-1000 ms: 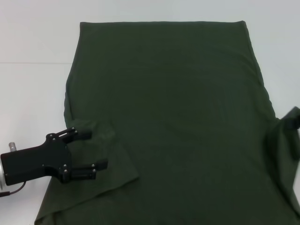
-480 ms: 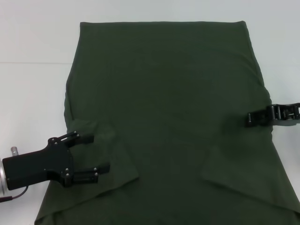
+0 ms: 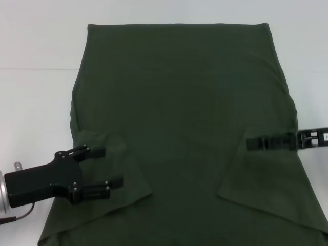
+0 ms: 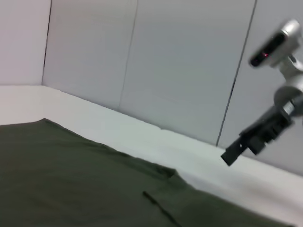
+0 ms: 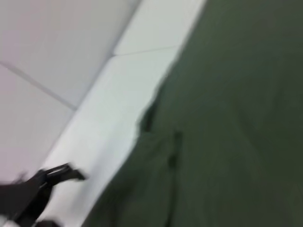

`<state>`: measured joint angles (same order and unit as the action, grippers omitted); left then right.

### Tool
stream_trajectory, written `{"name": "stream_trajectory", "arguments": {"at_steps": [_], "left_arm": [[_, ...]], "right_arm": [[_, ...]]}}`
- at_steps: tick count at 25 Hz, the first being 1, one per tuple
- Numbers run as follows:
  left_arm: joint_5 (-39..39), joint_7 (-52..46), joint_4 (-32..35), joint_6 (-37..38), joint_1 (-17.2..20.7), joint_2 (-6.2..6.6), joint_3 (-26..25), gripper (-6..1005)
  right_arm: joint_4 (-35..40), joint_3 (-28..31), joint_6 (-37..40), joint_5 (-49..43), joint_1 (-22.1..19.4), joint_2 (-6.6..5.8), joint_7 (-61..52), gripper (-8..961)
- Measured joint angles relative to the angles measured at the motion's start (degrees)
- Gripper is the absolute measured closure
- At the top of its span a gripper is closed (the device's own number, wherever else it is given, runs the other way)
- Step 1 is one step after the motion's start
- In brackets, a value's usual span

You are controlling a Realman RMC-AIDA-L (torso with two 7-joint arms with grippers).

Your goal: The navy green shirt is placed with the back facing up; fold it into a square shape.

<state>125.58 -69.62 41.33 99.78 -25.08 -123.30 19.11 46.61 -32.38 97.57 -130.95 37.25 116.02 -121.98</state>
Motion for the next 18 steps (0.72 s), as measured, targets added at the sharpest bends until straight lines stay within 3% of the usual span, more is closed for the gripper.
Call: {"name": "stream_trajectory", "arguments": {"at_steps": [9, 11, 18], "left_arm": [[-1.5, -18.1, 0.4, 3.1, -0.1, 0.85, 0.1, 51], [-1.1, -20.0, 0.5, 3.2, -0.1, 0.88, 0.3, 51], [3.9, -40.3, 3.1, 6.2, -1.0, 1.96, 0.5, 52]], "right_arm": [[-5.3, 0.2, 3.1, 10.4, -9.0, 3.52, 41.2, 205], [-7.1, 0.2, 3.2, 10.9, -10.2, 3.76, 49.1, 190], [-11.6, 0.5, 2.1, 11.0, -12.2, 3.77, 65.8, 135]]}}
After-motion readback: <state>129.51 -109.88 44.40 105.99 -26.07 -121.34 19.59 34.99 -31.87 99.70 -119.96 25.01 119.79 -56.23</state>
